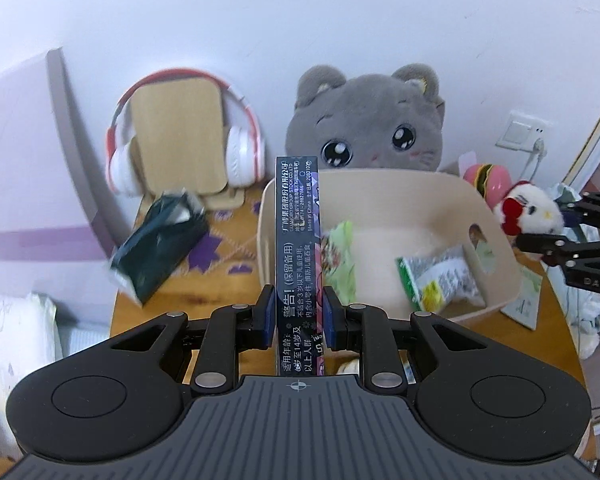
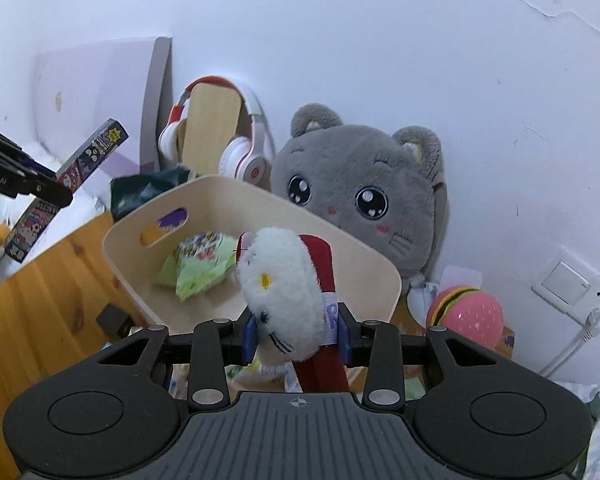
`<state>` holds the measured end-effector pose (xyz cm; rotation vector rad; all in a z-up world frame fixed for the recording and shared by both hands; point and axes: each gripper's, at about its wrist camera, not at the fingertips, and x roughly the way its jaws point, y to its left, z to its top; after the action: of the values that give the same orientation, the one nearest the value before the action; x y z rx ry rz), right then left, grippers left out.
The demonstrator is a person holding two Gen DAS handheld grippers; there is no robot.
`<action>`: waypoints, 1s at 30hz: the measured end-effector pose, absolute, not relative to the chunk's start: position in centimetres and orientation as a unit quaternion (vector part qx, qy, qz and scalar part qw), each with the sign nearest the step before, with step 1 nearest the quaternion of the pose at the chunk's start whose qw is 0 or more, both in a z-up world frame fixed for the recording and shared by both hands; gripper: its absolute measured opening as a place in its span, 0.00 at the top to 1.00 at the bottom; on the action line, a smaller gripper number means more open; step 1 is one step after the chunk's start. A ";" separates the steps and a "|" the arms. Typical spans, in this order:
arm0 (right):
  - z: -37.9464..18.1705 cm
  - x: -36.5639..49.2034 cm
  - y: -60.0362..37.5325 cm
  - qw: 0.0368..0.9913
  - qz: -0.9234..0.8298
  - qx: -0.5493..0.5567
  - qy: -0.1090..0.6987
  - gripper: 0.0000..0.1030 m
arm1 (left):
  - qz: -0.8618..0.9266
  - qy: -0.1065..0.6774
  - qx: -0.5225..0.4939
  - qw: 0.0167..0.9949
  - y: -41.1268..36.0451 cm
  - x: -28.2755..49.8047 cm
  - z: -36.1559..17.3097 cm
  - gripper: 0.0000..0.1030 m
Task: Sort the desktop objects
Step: 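Lift the box and plush cat over the basket and release both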
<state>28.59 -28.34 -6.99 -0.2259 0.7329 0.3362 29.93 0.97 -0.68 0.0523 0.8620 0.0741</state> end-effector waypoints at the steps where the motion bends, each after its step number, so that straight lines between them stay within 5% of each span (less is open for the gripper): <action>1: -6.9 29.1 -28.3 0.914 0.163 -0.107 0.355 0.65 | 0.033 0.416 0.027 0.909 0.7 30.4 -0.5 0.77; 16: -7.7 35.0 -27.7 0.916 0.152 -0.086 0.362 0.65 | 0.019 0.421 0.048 0.906 -1.7 38.9 -2.4 0.77; 30: -14.4 37.7 -25.2 0.880 0.136 -0.084 0.446 0.64 | 0.031 0.473 0.055 0.879 -1.7 41.8 -8.1 0.77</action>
<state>37.67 -25.25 -14.39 -0.1747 0.9303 0.2836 41.84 -1.68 -8.14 0.1151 0.9860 0.0639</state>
